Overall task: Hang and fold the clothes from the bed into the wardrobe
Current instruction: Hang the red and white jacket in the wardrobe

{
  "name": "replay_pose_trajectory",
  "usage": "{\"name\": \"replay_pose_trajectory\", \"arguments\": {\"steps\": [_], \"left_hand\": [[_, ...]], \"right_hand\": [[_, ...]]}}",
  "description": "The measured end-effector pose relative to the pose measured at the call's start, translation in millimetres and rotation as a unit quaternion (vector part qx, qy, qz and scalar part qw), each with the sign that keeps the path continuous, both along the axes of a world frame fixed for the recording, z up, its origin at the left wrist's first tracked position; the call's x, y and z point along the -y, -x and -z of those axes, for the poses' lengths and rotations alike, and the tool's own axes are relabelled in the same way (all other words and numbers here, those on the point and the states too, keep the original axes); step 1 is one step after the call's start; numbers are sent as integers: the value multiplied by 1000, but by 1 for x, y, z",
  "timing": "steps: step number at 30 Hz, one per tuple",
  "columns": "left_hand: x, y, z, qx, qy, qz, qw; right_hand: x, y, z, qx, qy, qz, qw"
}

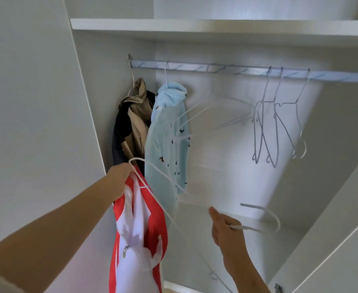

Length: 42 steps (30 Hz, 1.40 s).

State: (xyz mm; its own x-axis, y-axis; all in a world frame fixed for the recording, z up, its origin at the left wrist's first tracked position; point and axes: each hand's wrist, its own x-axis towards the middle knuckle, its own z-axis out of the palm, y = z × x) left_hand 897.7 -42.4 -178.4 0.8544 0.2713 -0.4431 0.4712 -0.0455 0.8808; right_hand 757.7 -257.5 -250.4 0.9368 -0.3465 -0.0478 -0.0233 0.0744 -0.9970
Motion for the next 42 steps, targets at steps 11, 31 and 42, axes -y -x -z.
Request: {"name": "replay_pose_trajectory", "arguments": {"steps": [11,31,42], "left_hand": [[-3,13,-10,226,-264,198,916],[29,42,-4,393,-503,420,646],[15,43,-9,384,-425,168,802]], "right_hand": [[-17,-20,-12,-48,87,-89,991],[-24,-35,-40,5,113,24,993],[-10,-38,-32,37,117,289,949]]}}
